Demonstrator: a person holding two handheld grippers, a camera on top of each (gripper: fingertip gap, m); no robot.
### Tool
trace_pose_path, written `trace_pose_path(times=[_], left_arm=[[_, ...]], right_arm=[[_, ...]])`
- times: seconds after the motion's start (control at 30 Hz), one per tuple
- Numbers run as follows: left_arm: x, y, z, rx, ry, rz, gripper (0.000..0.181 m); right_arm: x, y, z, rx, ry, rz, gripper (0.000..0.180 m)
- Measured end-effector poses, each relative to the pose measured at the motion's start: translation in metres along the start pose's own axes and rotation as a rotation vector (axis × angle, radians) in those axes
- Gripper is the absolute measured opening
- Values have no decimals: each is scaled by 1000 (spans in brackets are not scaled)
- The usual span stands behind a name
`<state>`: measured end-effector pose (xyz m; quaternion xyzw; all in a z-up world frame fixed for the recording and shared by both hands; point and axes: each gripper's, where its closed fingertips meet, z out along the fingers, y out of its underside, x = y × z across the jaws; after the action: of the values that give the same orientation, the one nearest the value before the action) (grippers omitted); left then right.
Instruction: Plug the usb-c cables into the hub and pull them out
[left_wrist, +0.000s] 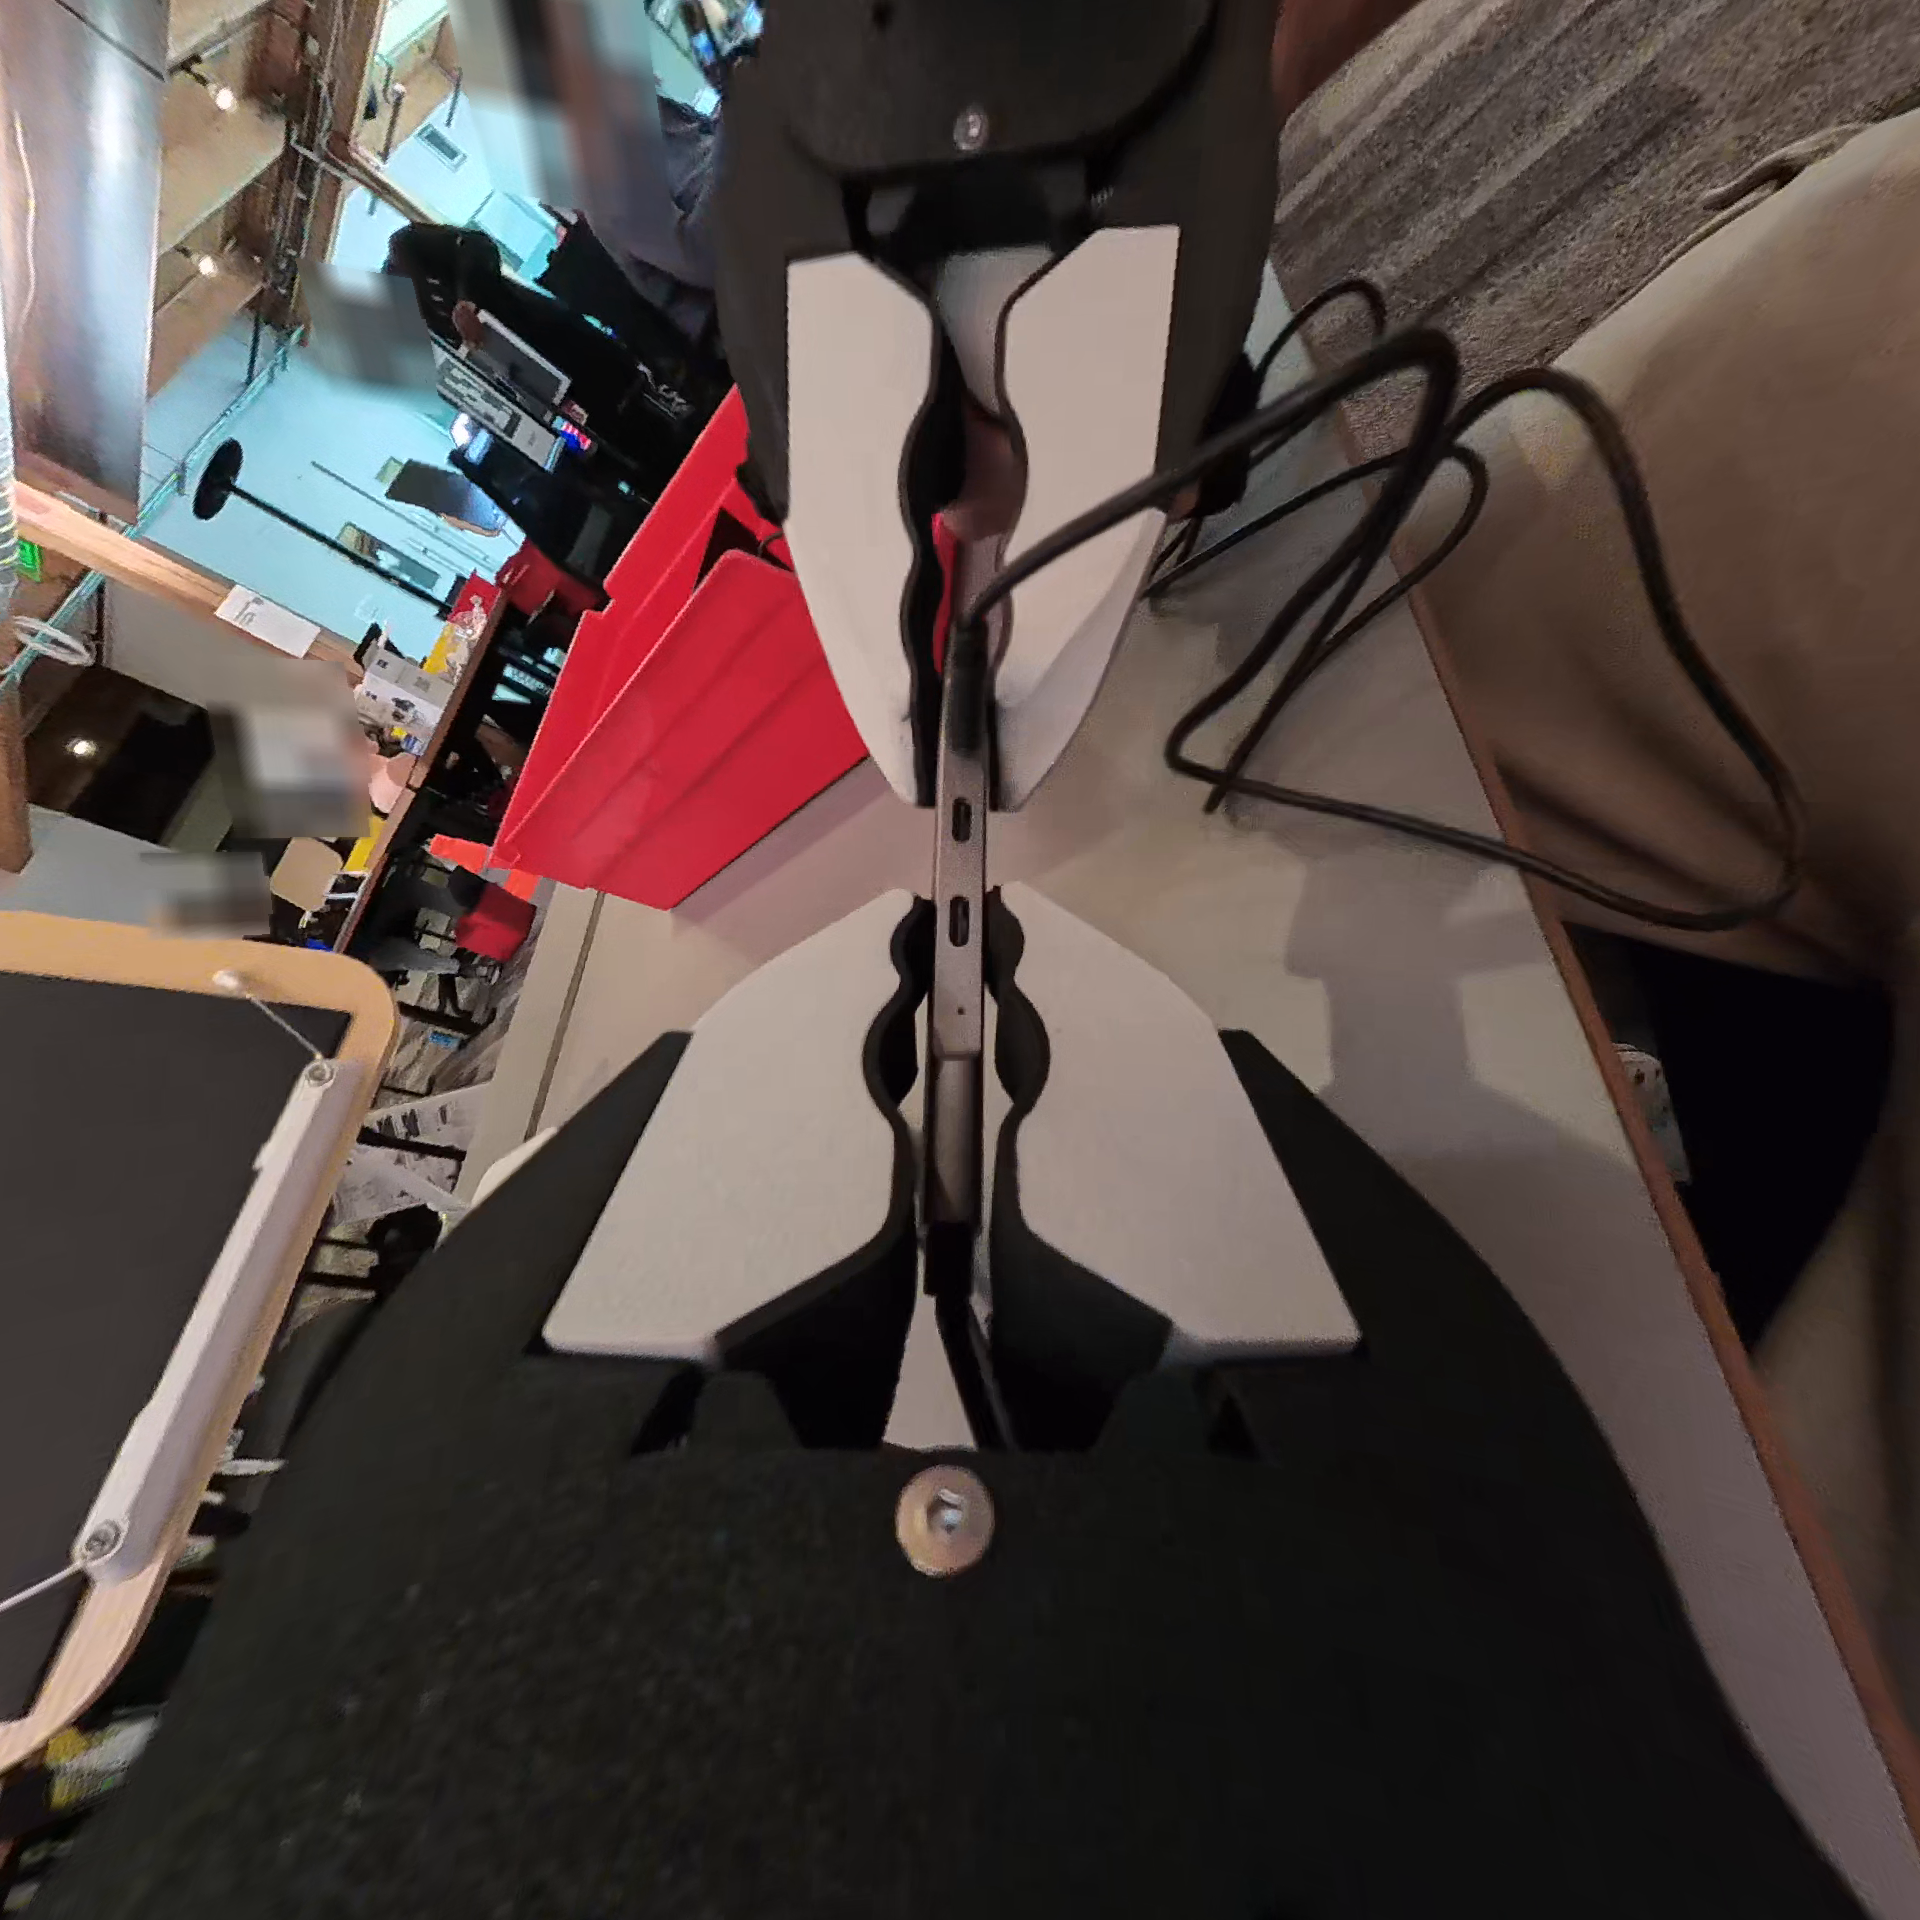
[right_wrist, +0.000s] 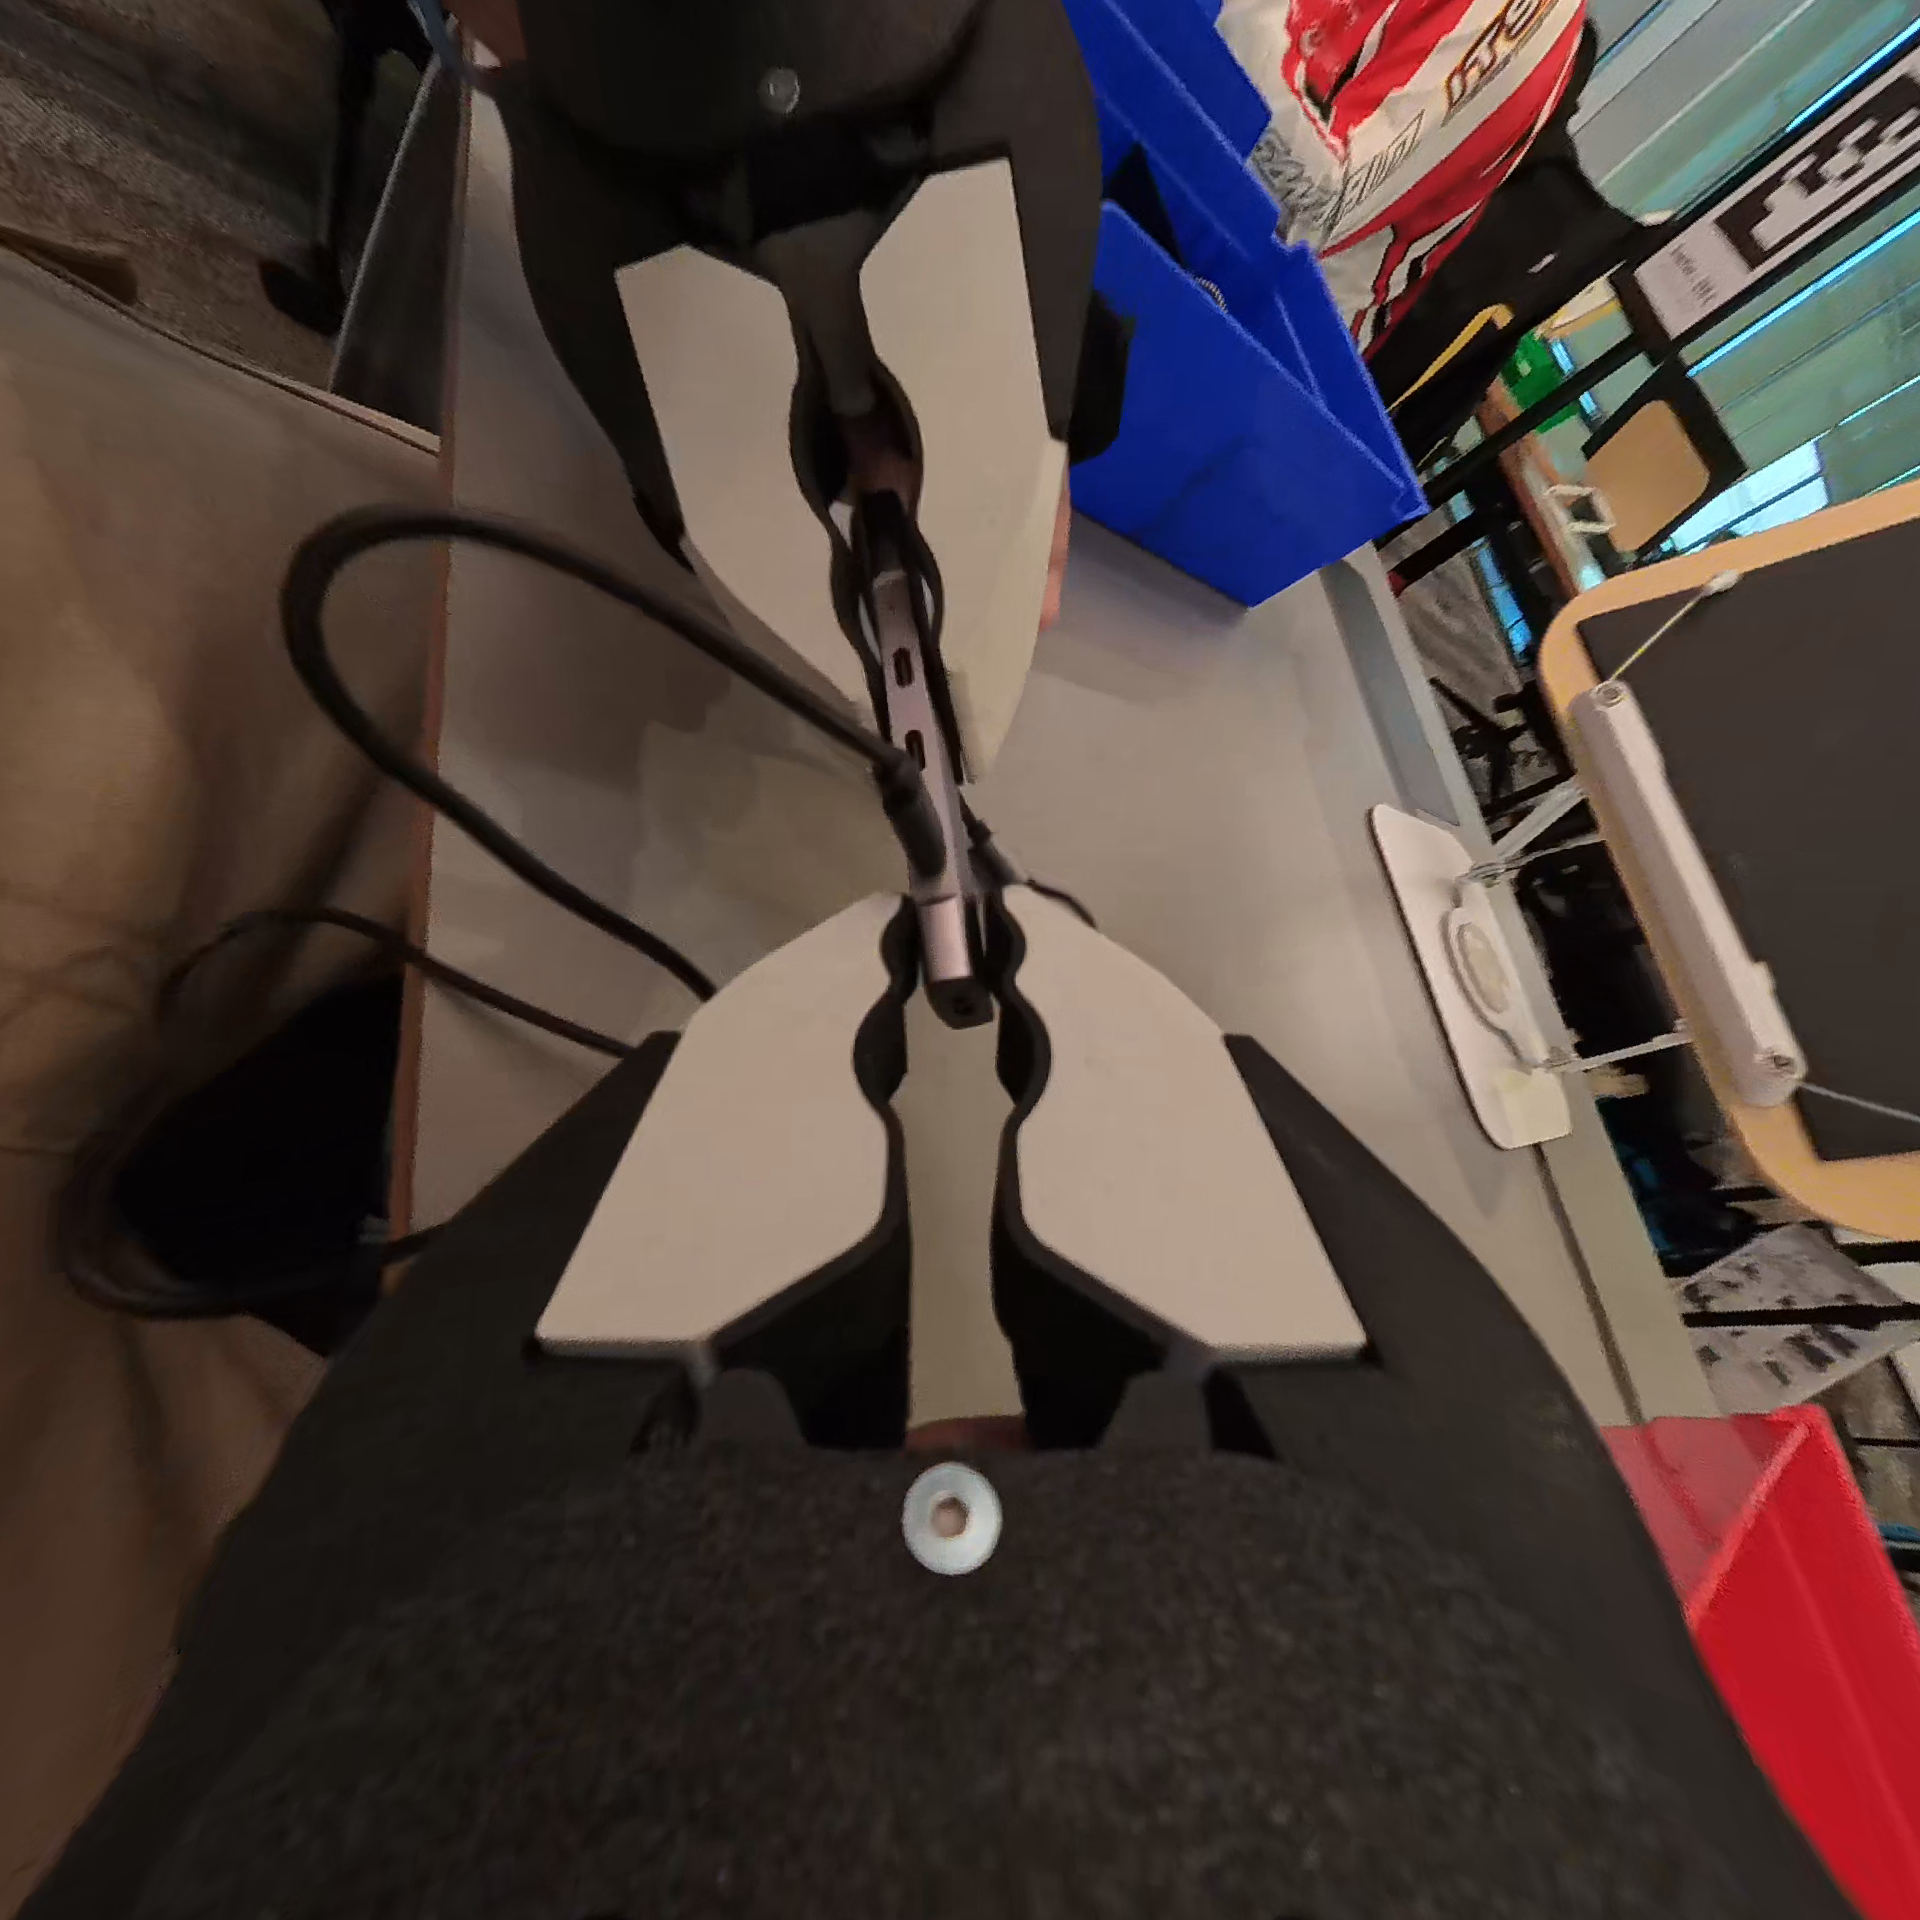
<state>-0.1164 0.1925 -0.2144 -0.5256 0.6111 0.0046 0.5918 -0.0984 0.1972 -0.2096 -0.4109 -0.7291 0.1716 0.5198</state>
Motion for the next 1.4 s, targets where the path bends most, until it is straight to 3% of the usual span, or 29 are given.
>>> trace_pose_path(times=[0.1, 0.2, 0.3, 0.4, 0.47, 0.53, 0.67, 0.87, 1.0, 1.13, 1.4], left_arm=[[-8, 15, 6, -54, -20, -140, 11], [-33, 45, 1, -156, -114, -283, 18], [-68, 70, -24, -165, -259, -548, 9], [-76, 60, -30, -17, -182, -932, 19], [-67, 50, -19, 15, -91, -1062, 30], [-53, 44, -6, -21, -54, -1039, 37], [-41, 38, 12, -116, -74, -948, 35], [-38, 42, 19, -169, -100, -946, 12], [-32, 47, 18, -250, -75, -906, 10], [-30, 41, 15, -197, -1, -921, 10], [-22, 39, 17, -190, 56, -858, 10]], right_arm=[[9, 4, 9, -28, 21, 25, 11], [28, 17, 23, -120, 148, -66, 9], [56, 35, 32, -215, 313, -108, 9], [67, 51, 37, -311, 439, -190, 9], [65, 54, 41, -332, 470, -219, 9], [63, 52, 43, -338, 483, -228, 9], [59, 45, 48, -341, 484, -247, 9], [53, 37, 51, -355, 497, -272, 9], [45, 36, 52, -302, 463, -279, 9], [40, 28, 48, -158, 434, -278, 9], [37, 31, 47, -157, 410, -342, 9]])
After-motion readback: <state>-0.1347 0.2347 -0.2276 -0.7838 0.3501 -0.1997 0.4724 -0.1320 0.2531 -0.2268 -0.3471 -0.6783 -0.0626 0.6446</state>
